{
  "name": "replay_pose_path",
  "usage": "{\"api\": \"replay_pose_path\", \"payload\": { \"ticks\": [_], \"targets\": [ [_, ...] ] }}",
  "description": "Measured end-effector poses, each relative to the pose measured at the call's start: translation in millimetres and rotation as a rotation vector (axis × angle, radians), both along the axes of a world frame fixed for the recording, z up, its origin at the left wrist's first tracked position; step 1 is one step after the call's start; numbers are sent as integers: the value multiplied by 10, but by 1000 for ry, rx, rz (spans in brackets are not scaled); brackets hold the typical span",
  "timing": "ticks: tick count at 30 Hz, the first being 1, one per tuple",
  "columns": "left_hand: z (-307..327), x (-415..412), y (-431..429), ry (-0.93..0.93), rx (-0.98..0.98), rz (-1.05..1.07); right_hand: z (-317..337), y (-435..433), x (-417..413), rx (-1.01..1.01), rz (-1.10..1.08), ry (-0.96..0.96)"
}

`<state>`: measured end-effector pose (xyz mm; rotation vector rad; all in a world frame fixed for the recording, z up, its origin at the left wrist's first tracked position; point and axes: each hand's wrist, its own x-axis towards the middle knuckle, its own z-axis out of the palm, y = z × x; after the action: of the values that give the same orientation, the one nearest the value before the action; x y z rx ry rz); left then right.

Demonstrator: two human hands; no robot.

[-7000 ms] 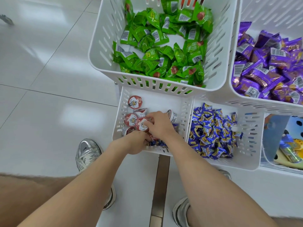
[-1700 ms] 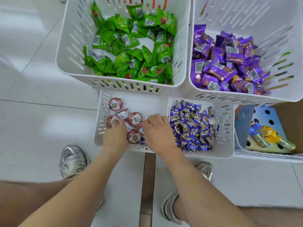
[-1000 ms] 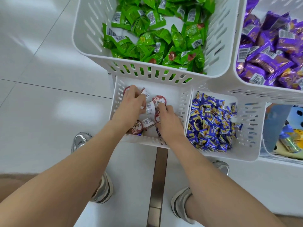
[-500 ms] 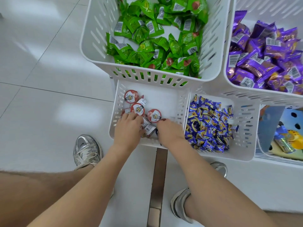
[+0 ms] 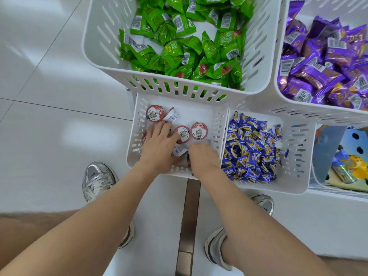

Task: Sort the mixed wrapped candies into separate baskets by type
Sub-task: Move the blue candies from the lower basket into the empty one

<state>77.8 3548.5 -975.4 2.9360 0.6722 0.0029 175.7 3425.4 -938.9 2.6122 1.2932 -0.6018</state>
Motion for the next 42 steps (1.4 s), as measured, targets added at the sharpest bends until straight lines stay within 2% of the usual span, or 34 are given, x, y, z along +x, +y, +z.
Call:
{"api": "replay_pose_path", "payload": {
  "ticks": [6,11,17,23,29,34,42],
  "targets": [
    [76,-17,300,-100,-9,103,-128,45,-50,33,-75,14],
    [142,-70,157,-75,83,144,-187,43,20,94,-171,163],
    [127,-151,-35,145,31,144,-245,69,57,178,-257,303],
    [136,-101,-54,340,103,-25,-342,20,-46,259,-347,368],
    [208,-91,7,464,98,-64,-370,79,-70,118,-285,366],
    [276,-63,45,518,105,-129,-311,68,-24,77,-231,337],
    [424,-197,150,558,-151,-187,-213,69,-48,21,-186,503]
  ]
}}
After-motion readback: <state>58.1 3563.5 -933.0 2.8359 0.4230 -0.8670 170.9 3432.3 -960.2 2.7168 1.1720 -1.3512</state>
